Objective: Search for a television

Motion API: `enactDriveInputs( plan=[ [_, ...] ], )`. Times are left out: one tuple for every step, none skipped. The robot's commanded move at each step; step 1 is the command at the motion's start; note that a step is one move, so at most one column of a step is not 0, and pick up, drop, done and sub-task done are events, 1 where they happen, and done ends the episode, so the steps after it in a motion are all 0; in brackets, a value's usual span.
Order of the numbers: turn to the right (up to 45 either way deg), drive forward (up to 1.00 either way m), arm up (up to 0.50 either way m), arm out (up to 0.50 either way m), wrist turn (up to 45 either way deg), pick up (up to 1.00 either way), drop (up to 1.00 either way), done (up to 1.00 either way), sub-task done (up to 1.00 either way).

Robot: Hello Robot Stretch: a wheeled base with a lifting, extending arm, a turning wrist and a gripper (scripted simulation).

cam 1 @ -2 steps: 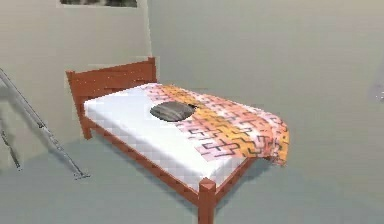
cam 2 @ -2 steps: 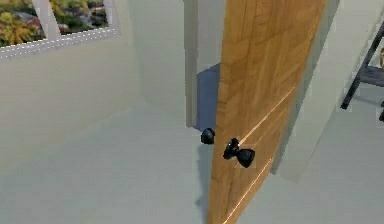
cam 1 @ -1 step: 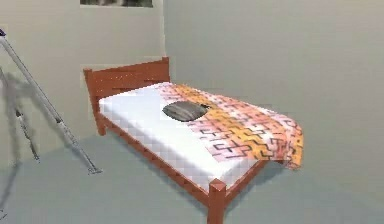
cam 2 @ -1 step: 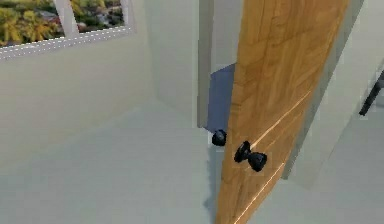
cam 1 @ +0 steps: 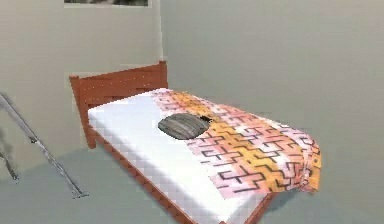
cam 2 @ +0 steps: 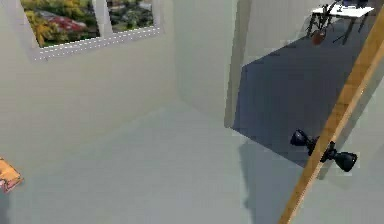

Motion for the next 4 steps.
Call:
enactDriveInputs(
  plan=[
    [45.0,0.0,0.0,0.0,0.0,0.0,0.0,0.0,0.0],
    [45.0,0.0,0.0,0.0,0.0,0.0,0.0,0.0,0.0],
    [3.0,0.0,0.0,0.0,0.0,0.0,0.0,0.0,0.0],
    [0.0,0.75,0.0,0.0,0.0,0.0,0.0,0.0,0.0]
  ],
)
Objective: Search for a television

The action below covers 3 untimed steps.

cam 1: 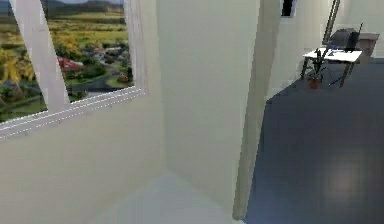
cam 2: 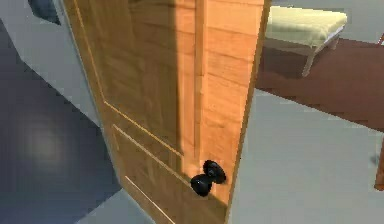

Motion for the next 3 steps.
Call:
enactDriveInputs(
  plan=[
    [27.0,0.0,0.0,0.0,0.0,0.0,0.0,0.0,0.0],
    [0.0,0.35,0.0,0.0,0.0,0.0,0.0,0.0,0.0],
    [18.0,0.0,0.0,0.0,0.0,0.0,0.0,0.0,0.0]
  ],
)
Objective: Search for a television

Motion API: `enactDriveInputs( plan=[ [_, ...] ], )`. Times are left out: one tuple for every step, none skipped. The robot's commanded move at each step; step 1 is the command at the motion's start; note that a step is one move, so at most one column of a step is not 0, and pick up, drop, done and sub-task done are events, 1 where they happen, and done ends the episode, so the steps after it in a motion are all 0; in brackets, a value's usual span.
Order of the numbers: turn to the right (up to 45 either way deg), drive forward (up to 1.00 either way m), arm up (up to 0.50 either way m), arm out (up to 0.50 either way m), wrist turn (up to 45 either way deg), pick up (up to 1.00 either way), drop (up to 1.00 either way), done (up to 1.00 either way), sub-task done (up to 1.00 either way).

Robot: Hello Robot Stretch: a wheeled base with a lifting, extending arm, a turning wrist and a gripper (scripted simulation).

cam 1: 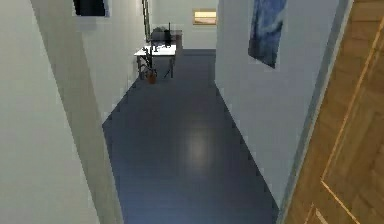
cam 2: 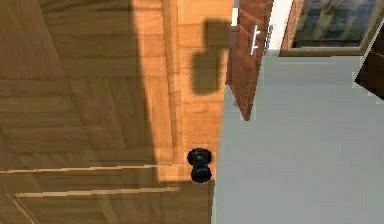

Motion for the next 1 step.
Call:
enactDriveInputs(
  plan=[
    [0.0,1.0,0.0,0.0,0.0,0.0,0.0,0.0,0.0]
  ],
)
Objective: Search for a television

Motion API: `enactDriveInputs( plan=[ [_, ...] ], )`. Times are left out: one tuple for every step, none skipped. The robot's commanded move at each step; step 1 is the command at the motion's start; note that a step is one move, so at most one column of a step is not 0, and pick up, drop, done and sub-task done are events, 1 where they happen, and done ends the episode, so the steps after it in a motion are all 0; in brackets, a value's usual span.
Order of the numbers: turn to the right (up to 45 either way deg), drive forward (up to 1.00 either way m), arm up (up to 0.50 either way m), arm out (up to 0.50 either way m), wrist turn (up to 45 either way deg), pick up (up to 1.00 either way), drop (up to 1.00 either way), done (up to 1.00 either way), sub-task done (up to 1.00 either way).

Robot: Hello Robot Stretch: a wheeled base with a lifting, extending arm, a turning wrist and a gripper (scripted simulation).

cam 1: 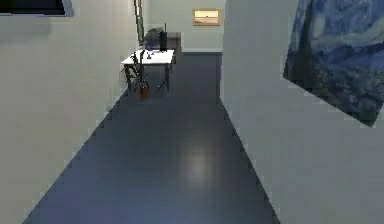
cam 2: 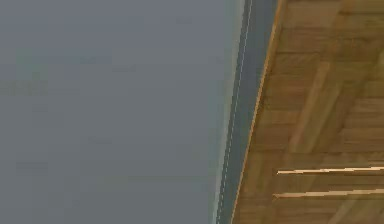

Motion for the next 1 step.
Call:
enactDriveInputs(
  plan=[
    [0.0,1.0,0.0,0.0,0.0,0.0,0.0,0.0,0.0]
  ],
)
